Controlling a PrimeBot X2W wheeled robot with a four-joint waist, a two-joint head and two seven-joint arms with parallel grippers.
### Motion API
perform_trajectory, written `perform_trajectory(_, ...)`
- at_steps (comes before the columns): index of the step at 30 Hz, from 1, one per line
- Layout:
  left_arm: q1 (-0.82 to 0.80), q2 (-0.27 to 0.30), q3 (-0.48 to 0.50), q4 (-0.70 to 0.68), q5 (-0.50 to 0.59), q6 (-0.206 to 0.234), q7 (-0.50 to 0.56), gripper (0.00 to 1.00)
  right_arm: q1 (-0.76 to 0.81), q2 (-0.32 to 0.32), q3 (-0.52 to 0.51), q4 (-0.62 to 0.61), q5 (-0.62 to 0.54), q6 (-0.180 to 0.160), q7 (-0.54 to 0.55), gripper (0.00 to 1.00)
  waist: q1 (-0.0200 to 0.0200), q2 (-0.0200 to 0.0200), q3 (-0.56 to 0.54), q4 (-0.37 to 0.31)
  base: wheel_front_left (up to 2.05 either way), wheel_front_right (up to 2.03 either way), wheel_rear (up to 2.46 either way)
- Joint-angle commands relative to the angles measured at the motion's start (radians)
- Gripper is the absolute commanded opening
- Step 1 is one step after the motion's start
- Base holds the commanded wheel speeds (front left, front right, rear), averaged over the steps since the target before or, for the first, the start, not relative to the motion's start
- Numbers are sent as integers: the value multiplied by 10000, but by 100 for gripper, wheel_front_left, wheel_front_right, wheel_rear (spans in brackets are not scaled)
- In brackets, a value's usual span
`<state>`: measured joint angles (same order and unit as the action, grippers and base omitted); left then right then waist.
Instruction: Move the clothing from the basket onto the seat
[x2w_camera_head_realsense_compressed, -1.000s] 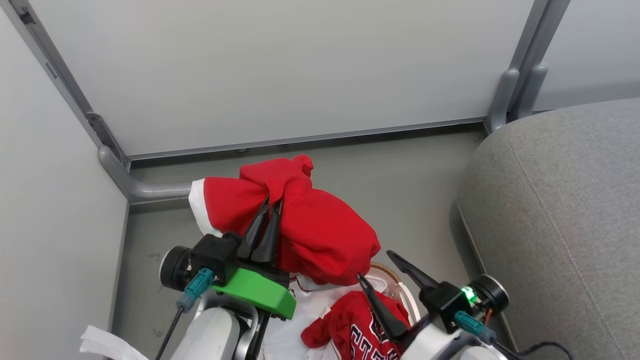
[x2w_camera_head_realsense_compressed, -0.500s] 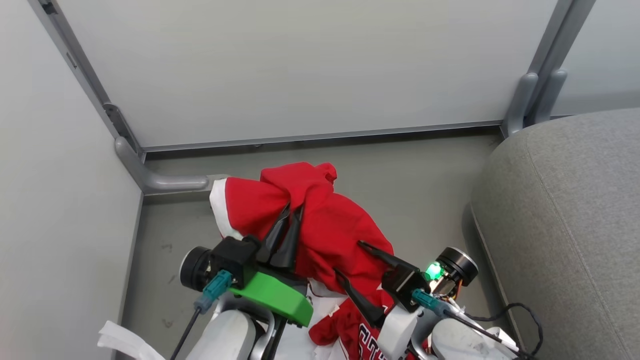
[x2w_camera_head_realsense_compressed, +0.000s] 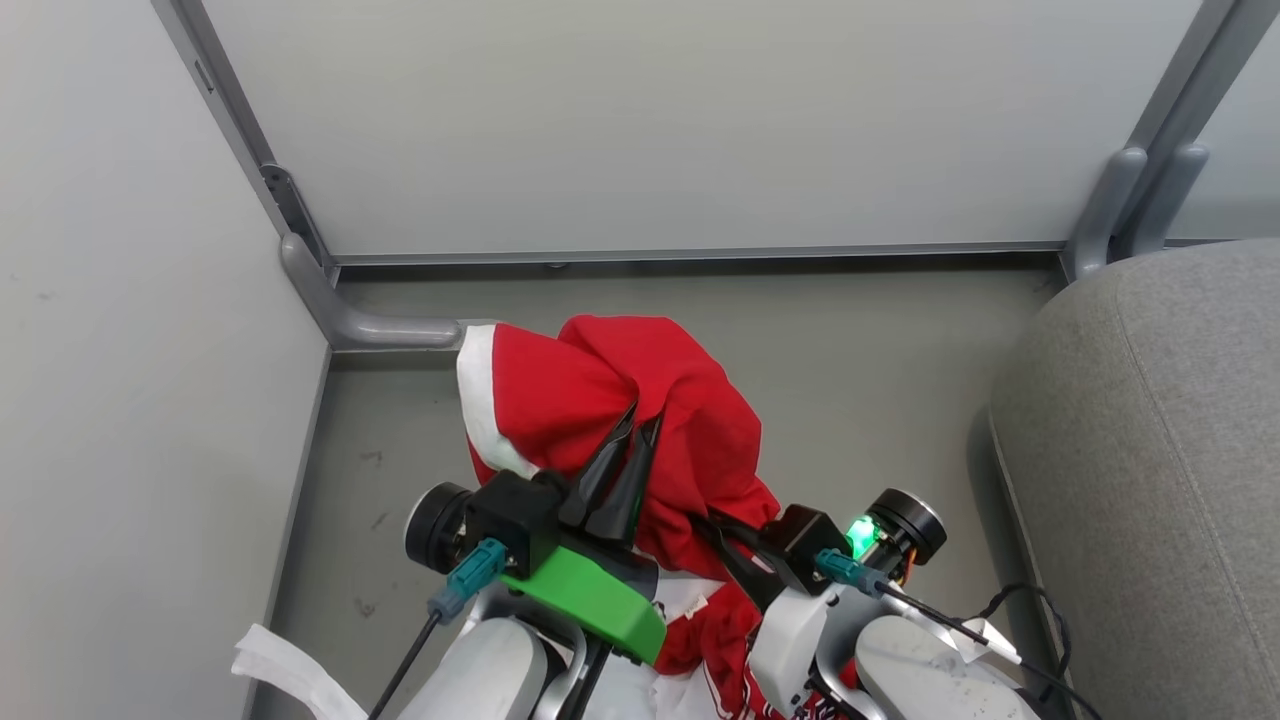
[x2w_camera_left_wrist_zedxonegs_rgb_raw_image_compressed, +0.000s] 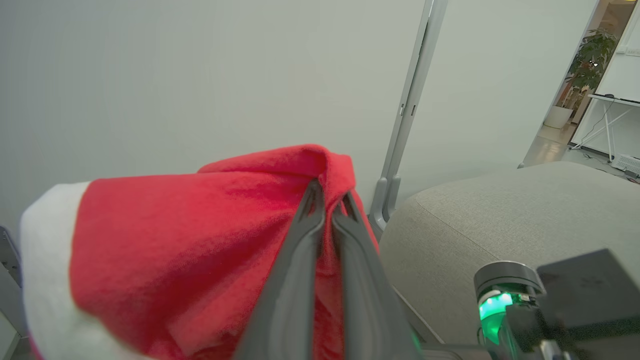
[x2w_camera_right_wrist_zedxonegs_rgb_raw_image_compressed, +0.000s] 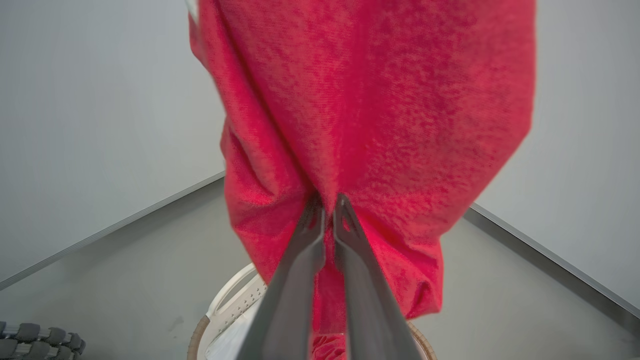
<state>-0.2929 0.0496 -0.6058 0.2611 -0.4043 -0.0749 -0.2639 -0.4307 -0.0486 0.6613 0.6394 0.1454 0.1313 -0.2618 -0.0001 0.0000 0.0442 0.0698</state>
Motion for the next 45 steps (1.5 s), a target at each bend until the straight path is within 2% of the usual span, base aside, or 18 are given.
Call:
perform_trajectory(1, -113, 22, 3, -22, -39, 18, -10, 0, -154, -46, 34, 68, 147, -10, -48, 0, 1, 0, 11, 72, 0, 0, 0)
perform_trajectory(11, -34, 23, 118, 4, -61, 105, -10, 0, -71, -43, -45, 52, 524, -10, -48, 0, 1, 0, -8, -53, 0, 0, 0)
perform_trajectory(12, -10, 23, 103, 55, -78, 106, -10, 40, -68, -44, -87, -10, 523, -10, -48, 0, 1, 0, -5, -84, 0, 0, 0)
perform_trajectory(13, -20, 20, 128, 58, -10, 125, -10, 100, -42, -46, -122, -63, 517, -10, -48, 0, 1, 0, -1, -132, 0, 0, 0)
perform_trajectory(19, 120, 22, 401, 232, 263, 245, -8, 100, 188, -45, -466, -785, 449, -10, -48, 0, 1, 0, 36, -613, 0, 0, 0)
perform_trajectory(25, 377, 25, 783, 511, 645, 124, -6, 100, 574, -43, -891, -1490, 350, -10, -50, 0, 1, 0, 84, -1600, 0, 0, 0)
perform_trajectory(41, 839, 31, 1691, 503, 1214, -111, -5, 100, 991, -42, -1554, -2849, 376, -10, -48, 0, 1, 0, 593, -5304, 0, 0, 0)
perform_trajectory(45, 902, 32, 1710, 568, 1289, -193, -5, 100, 808, -37, -1819, -3080, 203, -10, -50, 0, 1, 0, 740, -5989, 0, 0, 0)
